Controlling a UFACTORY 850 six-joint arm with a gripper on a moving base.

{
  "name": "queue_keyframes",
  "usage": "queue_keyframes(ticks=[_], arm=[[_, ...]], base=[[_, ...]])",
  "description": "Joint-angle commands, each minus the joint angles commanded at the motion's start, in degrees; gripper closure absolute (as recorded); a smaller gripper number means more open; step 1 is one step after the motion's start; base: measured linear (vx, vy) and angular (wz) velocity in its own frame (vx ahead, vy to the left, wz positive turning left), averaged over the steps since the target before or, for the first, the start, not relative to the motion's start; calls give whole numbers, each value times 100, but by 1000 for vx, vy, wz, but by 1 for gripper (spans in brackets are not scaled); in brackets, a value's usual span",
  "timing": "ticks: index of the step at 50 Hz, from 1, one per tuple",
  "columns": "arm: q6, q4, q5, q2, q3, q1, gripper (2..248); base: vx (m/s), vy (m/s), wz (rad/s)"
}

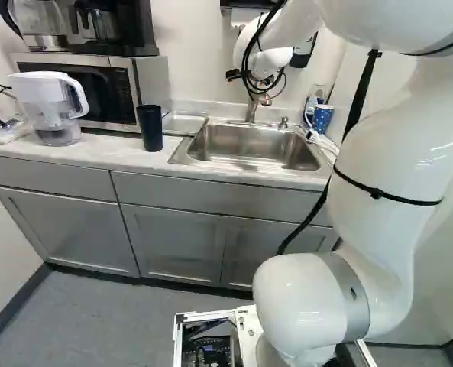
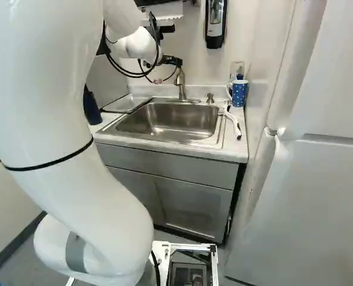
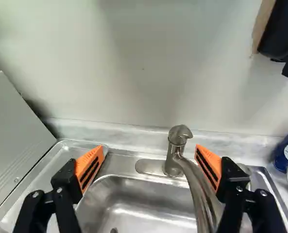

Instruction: Rinse the cup and place it in the tray

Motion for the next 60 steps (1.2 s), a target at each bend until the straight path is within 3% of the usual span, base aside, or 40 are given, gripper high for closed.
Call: queue_keyframes(ticks=[34, 60], arm=[[0, 0, -472, -513, -559, 40, 3], [0, 0, -228, -782, -861, 84, 3]], base=[[0, 0, 0], [0, 0, 0]])
